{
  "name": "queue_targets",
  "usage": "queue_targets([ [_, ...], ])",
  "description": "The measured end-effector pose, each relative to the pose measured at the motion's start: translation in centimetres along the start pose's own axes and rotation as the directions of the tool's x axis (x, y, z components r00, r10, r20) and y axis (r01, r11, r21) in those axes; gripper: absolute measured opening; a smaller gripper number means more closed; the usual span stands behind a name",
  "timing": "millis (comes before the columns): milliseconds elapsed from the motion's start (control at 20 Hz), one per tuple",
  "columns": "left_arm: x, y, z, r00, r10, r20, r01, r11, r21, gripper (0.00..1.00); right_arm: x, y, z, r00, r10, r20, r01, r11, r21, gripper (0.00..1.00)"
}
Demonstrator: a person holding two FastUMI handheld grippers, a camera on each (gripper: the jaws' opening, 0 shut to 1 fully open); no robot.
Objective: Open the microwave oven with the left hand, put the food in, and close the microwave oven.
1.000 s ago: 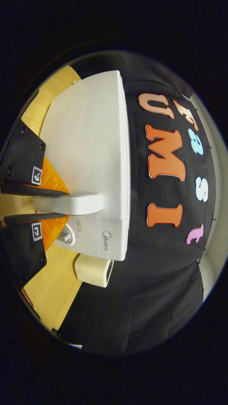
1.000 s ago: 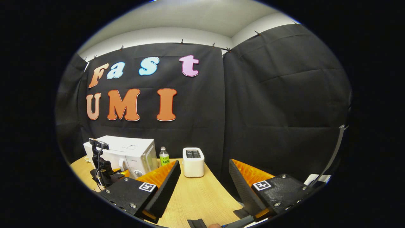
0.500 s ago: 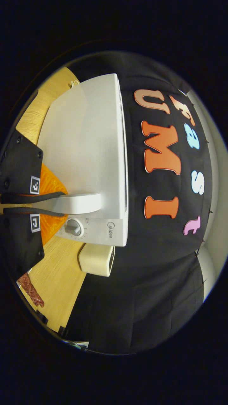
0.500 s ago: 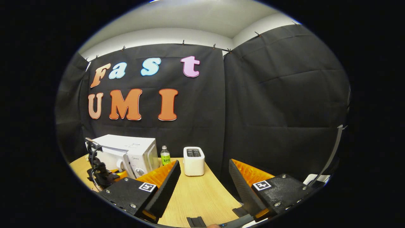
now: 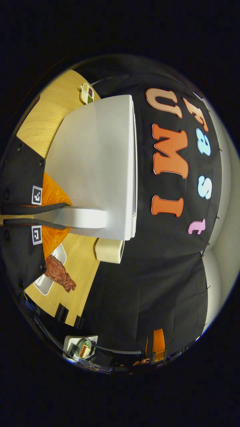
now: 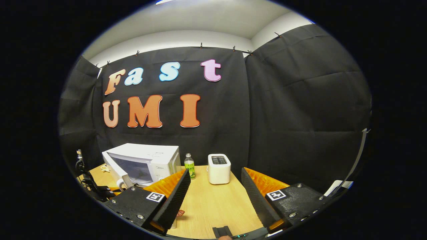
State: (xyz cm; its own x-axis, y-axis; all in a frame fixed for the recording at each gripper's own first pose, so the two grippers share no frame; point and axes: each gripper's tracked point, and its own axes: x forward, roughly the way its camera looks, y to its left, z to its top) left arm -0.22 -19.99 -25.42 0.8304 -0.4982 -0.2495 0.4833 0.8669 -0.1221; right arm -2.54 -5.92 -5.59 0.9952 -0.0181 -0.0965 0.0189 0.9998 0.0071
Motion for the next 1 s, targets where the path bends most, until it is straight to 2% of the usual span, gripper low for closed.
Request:
queue_targets([
  [50, -1.0, 0.2, -0.1, 1.0, -0.017, 0.0, 0.017, 1.0, 0.011, 0.08, 0.0, 0.6, 0.0, 1.0, 0.01, -0.001, -0.01, 1.0, 0.004, 0.95],
  [100, -2.1, 0.5, -0.2, 1.0, -0.027, 0.003, 0.027, 0.999, 0.023, 0.08, -0.2, 1.2, 0.2, 1.0, 0.019, 0.0, -0.019, 1.0, 0.008, 1.0],
  [150, -3.2, 0.8, -0.4, 1.0, -0.029, 0.007, 0.029, 0.999, 0.031, 0.08, -0.3, 1.7, 0.3, 1.0, 0.026, 0.003, -0.026, 1.0, 0.013, 0.95],
  [250, -5.1, 1.6, -0.8, 1.0, -0.023, 0.001, 0.023, 0.999, 0.029, 0.09, -0.6, 2.9, 0.6, 0.999, 0.045, 0.01, -0.045, 0.999, 0.014, 0.95],
  [350, -7.3, 2.5, -1.0, 1.0, -0.011, -0.007, 0.012, 1.0, 0.028, 0.14, -0.8, 4.2, 0.6, 0.998, 0.069, 0.011, -0.069, 0.998, 0.01, 0.95],
  [400, -8.4, 3.0, -1.0, 1.0, 0.0, -0.002, 0.001, 1.0, 0.031, 0.23, -1.0, 4.9, 0.6, 0.997, 0.081, 0.01, -0.081, 0.997, 0.008, 0.95],
  [550, -12.3, 5.7, -1.6, 0.998, 0.065, 0.006, -0.065, 0.998, 0.005, 0.3, -1.2, 6.7, 0.5, 0.993, 0.115, 0.007, -0.115, 0.993, 0.01, 0.95],
  [600, -14.1, 7.6, -1.6, 0.99, 0.137, 0.008, -0.137, 0.991, 0.003, 0.34, -1.3, 7.2, 0.6, 0.992, 0.125, 0.008, -0.125, 0.992, 0.011, 0.95],
  [650, -15.8, 9.5, -1.6, 0.981, 0.193, 0.017, -0.193, 0.981, -0.002, 0.47, -1.4, 7.6, 0.5, 0.991, 0.133, 0.008, -0.133, 0.991, 0.011, 0.95],
  [750, -18.8, 11.6, -1.7, 0.967, 0.254, 0.019, -0.253, 0.967, -0.035, 0.96, -1.5, 8.4, 0.5, 0.989, 0.146, 0.011, -0.146, 0.989, 0.006, 0.95],
  [800, -20.3, 12.5, -1.9, 0.957, 0.289, 0.013, -0.288, 0.956, -0.047, 1.0, -1.6, 8.8, 0.4, 0.989, 0.151, 0.011, -0.151, 0.989, 0.007, 0.95],
  [900, -22.9, 14.8, -1.6, 0.93, 0.367, 0.013, -0.367, 0.929, -0.043, 0.97, -1.6, 9.7, 0.1, 0.986, 0.166, 0.005, -0.166, 0.986, 0.015, 0.95],
  [950, -24.3, 15.9, -1.5, 0.912, 0.409, 0.022, -0.407, 0.912, -0.043, 1.0, -1.5, 10.1, -0.2, 0.985, 0.174, 0.001, -0.174, 0.985, 0.02, 1.0],
  [1000, -25.5, 16.9, -1.0, 0.895, 0.446, 0.029, -0.444, 0.895, -0.048, 1.0, -1.5, 10.5, -0.5, 0.984, 0.178, -0.003, -0.178, 0.984, 0.021, 0.95],
])
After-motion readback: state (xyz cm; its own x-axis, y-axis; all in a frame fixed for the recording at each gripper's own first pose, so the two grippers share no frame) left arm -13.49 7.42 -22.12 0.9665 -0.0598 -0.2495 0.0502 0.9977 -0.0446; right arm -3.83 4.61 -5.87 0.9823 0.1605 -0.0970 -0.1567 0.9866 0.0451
